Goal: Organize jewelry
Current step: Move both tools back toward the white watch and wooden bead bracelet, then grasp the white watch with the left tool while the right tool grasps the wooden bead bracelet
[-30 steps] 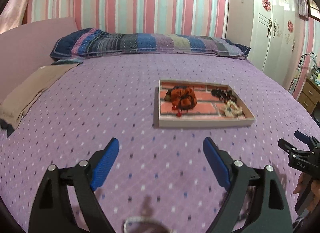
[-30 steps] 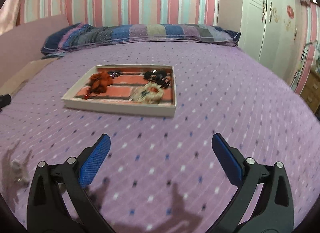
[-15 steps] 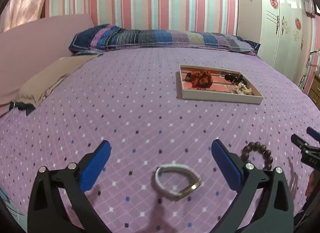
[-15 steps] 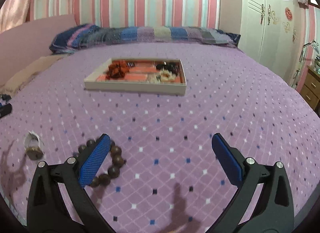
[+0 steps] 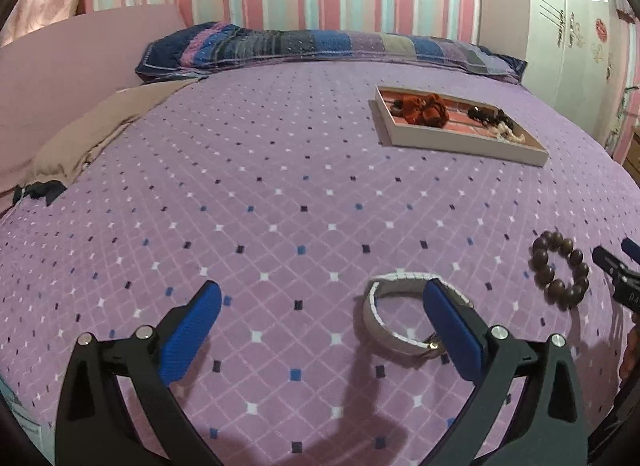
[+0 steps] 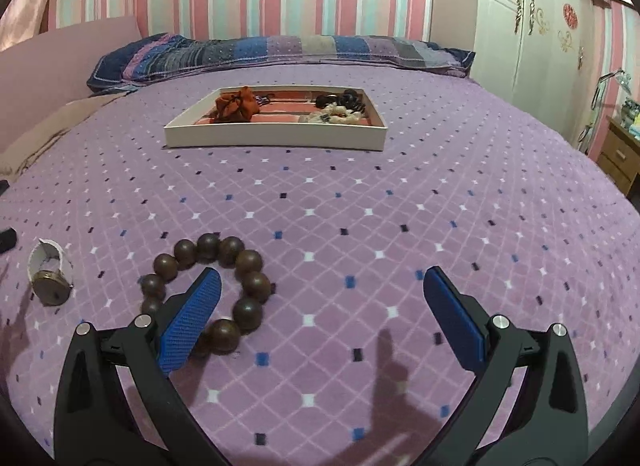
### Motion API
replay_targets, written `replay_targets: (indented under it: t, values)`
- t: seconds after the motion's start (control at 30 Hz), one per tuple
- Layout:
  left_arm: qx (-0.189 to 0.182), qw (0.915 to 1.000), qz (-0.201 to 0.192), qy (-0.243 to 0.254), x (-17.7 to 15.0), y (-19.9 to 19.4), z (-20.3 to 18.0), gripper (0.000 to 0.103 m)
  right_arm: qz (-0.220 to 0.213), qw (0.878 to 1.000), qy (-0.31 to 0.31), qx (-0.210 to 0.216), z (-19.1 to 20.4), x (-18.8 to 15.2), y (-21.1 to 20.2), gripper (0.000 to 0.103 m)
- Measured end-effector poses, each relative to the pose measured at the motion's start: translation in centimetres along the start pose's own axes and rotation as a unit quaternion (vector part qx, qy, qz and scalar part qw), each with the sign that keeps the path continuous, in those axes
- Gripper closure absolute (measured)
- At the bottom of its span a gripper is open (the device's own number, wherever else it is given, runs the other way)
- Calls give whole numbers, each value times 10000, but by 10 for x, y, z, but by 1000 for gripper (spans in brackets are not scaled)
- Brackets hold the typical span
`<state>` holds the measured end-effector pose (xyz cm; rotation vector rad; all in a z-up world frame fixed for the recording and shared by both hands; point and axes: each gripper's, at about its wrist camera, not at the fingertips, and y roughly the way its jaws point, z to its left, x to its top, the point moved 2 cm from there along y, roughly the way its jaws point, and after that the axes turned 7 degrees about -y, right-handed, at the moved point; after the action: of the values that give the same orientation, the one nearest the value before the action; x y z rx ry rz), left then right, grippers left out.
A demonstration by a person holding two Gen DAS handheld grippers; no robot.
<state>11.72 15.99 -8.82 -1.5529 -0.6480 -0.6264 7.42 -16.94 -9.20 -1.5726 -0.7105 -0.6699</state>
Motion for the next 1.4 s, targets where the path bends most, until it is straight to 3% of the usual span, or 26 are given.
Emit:
replay_targets:
  t: [0.2,0.53,0.6,0.67,0.77,1.0,1.1,1.17,1.4]
  values:
    - [-147,9996,220,51,-4,16,-2,5,87,9998,-150,46,12,-3,8,7]
    - [-527,9976,453,60,1,31,-4,6,266,9991,-148,291,19,1,22,27]
    - [-550,9974,454,70,2,33,-4,10,297,9989,-137,330,20,1,24,29]
    - [-567,9970,514,74,2,36,-4,23,322,9988,-149,326,21,1,26,32]
    - [-543,9963,655,118,-1,44,-4,31,379,9986,-147,348,23,-1,30,36]
    - [-423,9966,652,287,-6,49,-9,32,402,9985,-156,322,26,-1,35,41]
    - [-411,9967,637,284,-7,49,-9,36,384,9985,-176,339,26,-2,35,51]
    - [-435,9966,625,302,-7,49,-11,44,368,9985,-191,349,27,-2,35,60]
    - [-481,9955,612,547,-9,47,-26,71,323,9979,-274,480,30,-2,34,73]
